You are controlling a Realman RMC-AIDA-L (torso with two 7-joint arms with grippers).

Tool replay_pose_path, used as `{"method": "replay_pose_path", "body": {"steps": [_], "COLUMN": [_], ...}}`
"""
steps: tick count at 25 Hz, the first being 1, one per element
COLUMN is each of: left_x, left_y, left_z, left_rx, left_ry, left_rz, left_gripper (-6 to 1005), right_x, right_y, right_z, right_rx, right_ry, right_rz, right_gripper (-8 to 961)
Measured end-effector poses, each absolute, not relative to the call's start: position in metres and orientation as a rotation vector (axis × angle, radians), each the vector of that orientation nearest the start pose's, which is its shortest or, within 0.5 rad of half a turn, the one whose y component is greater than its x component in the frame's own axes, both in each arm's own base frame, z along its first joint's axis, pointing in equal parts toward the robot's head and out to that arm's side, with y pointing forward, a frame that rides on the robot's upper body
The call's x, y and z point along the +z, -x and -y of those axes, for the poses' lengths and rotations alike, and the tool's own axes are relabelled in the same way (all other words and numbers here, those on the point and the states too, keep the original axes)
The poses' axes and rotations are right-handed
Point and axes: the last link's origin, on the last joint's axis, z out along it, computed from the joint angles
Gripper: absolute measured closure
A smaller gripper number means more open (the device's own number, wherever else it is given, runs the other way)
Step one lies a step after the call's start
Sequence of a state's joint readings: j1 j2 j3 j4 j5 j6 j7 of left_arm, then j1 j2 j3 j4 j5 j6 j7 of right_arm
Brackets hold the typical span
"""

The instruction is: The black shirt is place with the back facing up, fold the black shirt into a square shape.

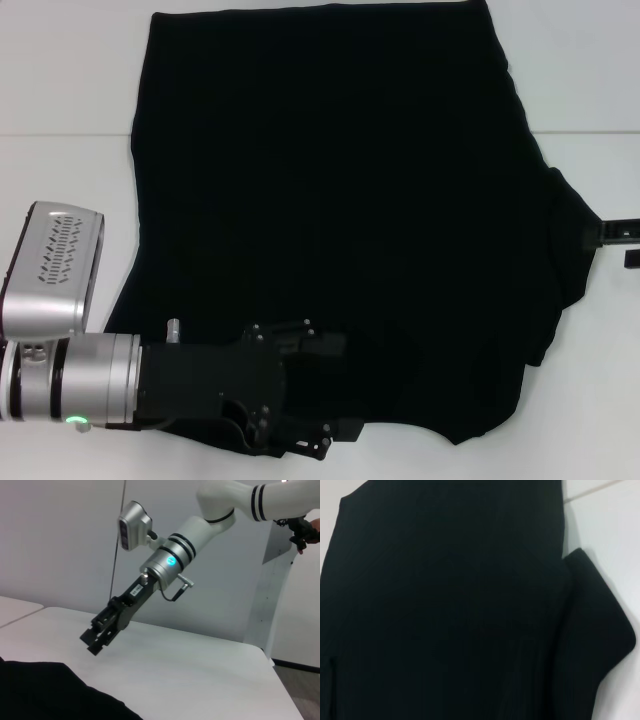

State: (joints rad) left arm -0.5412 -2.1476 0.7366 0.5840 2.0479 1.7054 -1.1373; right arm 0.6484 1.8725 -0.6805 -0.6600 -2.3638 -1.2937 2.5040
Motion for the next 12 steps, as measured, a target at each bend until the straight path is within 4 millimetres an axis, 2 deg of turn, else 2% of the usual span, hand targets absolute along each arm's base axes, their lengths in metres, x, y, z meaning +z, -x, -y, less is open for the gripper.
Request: {"method": "replay_pose_path", "body": {"steps": [12], "left_x": [-0.048], "left_y": [0.239], "left_z": [-0.292], "left_rx": [-0.799], "left_ry": [2.957], "left_rz": [0.288], "left_gripper": [64], "right_x": [0.055], "right_y": [-0.318], "right_z": [-0.407], "right_rx": [0.218], "right_ry": [1.948], "right_rz": [-1.722], "right_gripper": [55]}}
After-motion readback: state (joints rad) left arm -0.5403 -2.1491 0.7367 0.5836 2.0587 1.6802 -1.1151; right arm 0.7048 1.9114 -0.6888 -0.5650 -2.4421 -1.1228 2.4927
